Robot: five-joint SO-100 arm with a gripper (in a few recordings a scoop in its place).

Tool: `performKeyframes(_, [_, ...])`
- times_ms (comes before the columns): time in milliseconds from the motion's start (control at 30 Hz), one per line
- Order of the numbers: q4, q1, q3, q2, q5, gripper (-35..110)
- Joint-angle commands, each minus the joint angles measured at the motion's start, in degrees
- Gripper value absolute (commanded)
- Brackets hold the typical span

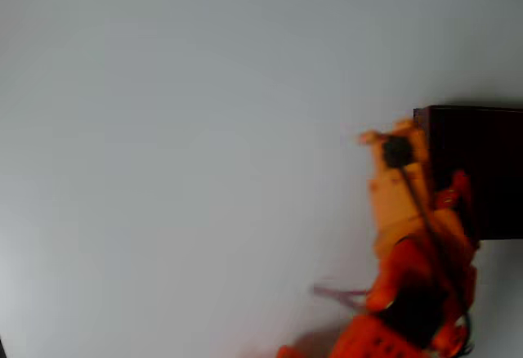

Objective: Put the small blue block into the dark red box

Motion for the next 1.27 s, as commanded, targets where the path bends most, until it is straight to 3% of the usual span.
performKeyframes(0, [5.45,-8.17,3.69,19.78,-6.68,18])
performKeyframes(300, [21.8,-38.41,10.28,50.19,-18.19,20])
performKeyframes(433, [27.07,-49.48,19.16,61.7,-17.4,17])
performKeyframes(567, [30.5,-57.13,24.26,62.67,-18.9,12])
performKeyframes(667, [35.07,-58.71,25.31,62.67,-19.07,5])
performKeyframes(833, [33.05,-63.54,28.12,62.67,-24.61,2])
performKeyframes(1233, [30.5,-60.21,33.66,62.67,-27.42,1])
